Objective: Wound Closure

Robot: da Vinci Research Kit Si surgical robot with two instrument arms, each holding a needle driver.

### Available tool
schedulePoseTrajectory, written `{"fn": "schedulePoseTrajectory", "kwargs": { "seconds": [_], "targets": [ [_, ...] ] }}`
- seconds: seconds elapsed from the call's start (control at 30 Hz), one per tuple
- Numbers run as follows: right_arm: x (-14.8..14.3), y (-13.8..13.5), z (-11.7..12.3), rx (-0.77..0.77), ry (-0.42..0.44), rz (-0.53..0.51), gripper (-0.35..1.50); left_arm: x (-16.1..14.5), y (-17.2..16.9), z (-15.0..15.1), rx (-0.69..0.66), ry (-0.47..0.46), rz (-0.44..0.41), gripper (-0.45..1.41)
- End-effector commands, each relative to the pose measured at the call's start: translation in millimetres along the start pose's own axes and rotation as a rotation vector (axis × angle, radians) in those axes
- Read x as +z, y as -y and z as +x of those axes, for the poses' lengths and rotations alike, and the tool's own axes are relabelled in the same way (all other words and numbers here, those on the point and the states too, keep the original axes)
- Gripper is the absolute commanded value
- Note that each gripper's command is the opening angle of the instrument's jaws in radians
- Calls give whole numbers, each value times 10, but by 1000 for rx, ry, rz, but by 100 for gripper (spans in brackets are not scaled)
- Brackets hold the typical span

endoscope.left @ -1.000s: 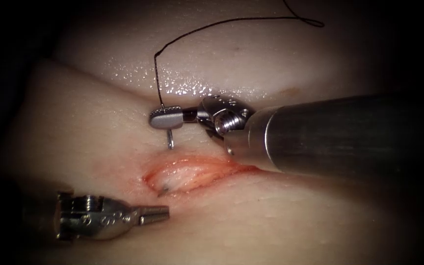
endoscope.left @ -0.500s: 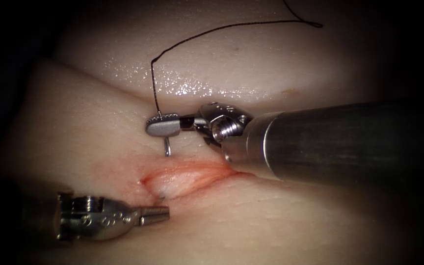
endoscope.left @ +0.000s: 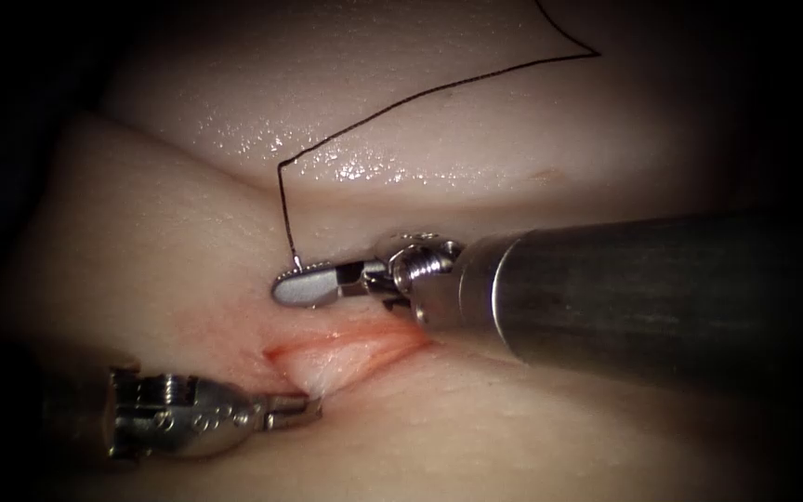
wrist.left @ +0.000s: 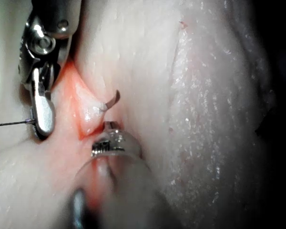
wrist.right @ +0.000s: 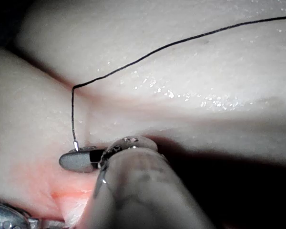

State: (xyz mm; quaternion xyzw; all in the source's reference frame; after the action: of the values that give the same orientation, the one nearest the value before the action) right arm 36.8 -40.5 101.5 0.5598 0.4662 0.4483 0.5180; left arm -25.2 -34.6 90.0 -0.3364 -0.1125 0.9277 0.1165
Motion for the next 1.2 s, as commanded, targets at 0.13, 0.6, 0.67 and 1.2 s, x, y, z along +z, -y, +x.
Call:
{"fn": "schedulePoseTrajectory", "kwargs": {
  "seconds": [0.13,0.6,0.67,1.2],
  "targets": [
    [6,0,1,21,-12,-5,-35,8,-5,-1,-1,-1,-3,-45],
    [-28,-22,46,-108,-129,5,115,-14,-8,1,99,-70,39,-45],
    [-37,-25,50,-105,-142,-9,127,-17,-6,2,130,-102,59,-45],
    [-94,-31,60,-180,-220,-115,147,-18,1,11,188,-286,101,32]
  ]
}}
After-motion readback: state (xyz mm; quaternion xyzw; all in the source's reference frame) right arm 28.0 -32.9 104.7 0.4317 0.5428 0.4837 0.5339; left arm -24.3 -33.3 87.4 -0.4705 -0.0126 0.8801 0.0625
